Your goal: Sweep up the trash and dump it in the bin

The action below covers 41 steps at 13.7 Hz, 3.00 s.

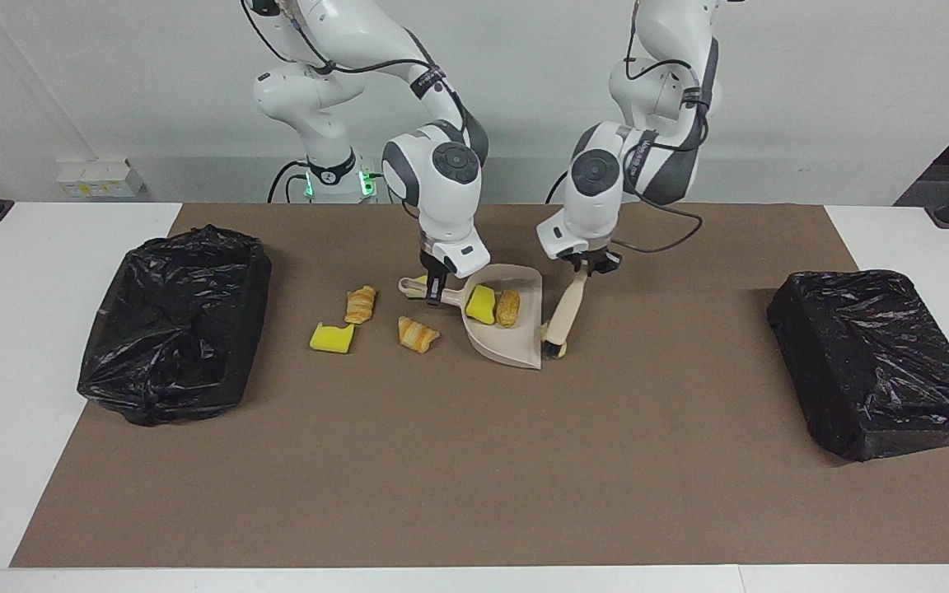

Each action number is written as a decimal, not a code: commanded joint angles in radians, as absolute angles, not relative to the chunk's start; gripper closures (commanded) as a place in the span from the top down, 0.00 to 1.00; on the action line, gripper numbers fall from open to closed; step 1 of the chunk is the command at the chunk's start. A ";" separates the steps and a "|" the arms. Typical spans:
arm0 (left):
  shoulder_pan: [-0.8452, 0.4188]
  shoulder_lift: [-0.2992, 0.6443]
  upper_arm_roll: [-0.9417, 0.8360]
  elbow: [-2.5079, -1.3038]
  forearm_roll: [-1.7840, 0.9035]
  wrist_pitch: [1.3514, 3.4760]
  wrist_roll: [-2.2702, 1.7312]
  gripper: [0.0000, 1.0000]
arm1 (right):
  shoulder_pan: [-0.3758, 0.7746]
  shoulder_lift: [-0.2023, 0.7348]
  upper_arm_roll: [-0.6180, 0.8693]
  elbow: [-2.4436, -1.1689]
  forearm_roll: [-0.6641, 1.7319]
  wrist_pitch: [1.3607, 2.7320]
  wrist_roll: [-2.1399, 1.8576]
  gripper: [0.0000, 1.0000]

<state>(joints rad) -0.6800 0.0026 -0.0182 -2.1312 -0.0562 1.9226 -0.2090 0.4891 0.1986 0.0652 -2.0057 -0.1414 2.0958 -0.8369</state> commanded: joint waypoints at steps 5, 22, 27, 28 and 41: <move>-0.612 -0.104 0.015 -2.192 -0.103 1.868 -0.213 0.00 | 0.457 0.196 0.072 -2.016 -0.123 2.092 -0.911 0.00; -1.051 -0.137 -0.006 -2.451 -0.320 2.189 -0.896 0.00 | -0.164 0.147 0.058 -1.694 -0.081 1.776 -1.604 0.00; -1.051 -0.097 -0.006 -2.430 -0.353 2.175 -0.899 0.03 | -0.346 0.144 0.057 -1.704 -0.265 1.876 -1.795 0.00; -1.051 -0.095 -0.005 -2.419 -0.353 2.169 -0.900 0.41 | -0.365 0.143 0.057 -1.712 -0.334 1.888 -1.792 0.00; -0.556 -0.135 0.009 -2.131 0.018 1.970 -0.421 1.00 | -0.373 0.101 0.063 -1.776 -0.834 1.887 -1.761 0.00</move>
